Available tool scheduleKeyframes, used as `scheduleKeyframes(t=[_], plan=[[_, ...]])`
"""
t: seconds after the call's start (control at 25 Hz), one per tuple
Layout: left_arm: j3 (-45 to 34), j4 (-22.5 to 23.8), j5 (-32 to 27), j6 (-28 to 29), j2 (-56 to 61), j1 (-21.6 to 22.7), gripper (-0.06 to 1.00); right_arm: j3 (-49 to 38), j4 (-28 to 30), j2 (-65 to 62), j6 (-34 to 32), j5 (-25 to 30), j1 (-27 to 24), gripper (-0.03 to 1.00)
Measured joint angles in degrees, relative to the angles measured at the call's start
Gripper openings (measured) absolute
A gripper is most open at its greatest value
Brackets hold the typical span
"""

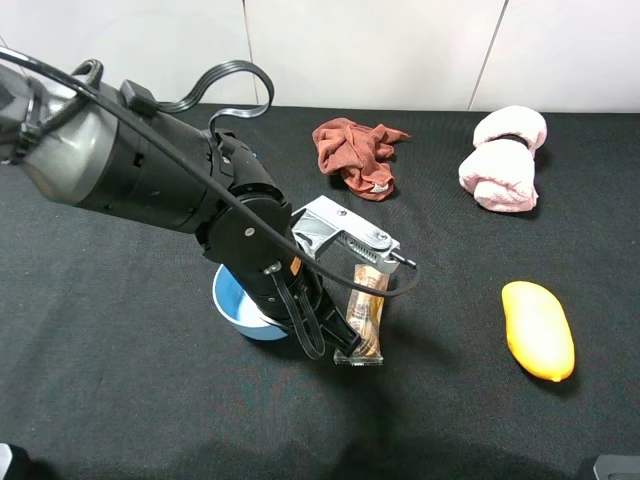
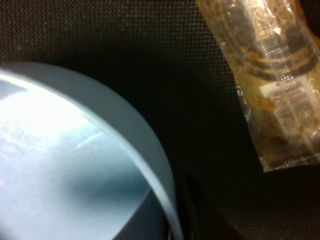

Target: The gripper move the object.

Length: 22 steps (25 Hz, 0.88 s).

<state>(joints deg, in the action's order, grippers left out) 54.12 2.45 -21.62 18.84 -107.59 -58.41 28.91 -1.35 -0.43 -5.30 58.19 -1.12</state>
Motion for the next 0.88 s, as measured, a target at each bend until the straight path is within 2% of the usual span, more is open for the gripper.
scheduleKeyframes(t=[0.16, 0.36, 0.44, 0.76, 0.88], plan=[[0.0, -0.06, 0.0, 0.06, 0.0, 0.0, 0.14, 0.0, 0.0, 0.0, 0.0, 0.07, 0.0, 0.69], [0.0, -0.11, 0.0, 0.11, 0.0, 0.0, 0.42, 0.0, 0.0, 0.0, 0.0, 0.07, 0.0, 0.69], [0.0, -0.34, 0.0, 0.13, 0.0, 0.0, 0.49, 0.0, 0.0, 0.0, 0.0, 0.07, 0.0, 0.69], [0.07, -1.3, -0.07, 0.13, 0.0, 0.0, 0.57, 0.0, 0.0, 0.0, 0.0, 0.07, 0.0, 0.69], [1.35, -1.42, -1.67, 0.13, 0.0, 0.0, 0.64, 0.0, 0.0, 0.0, 0.0, 0.07, 0.0, 0.69]])
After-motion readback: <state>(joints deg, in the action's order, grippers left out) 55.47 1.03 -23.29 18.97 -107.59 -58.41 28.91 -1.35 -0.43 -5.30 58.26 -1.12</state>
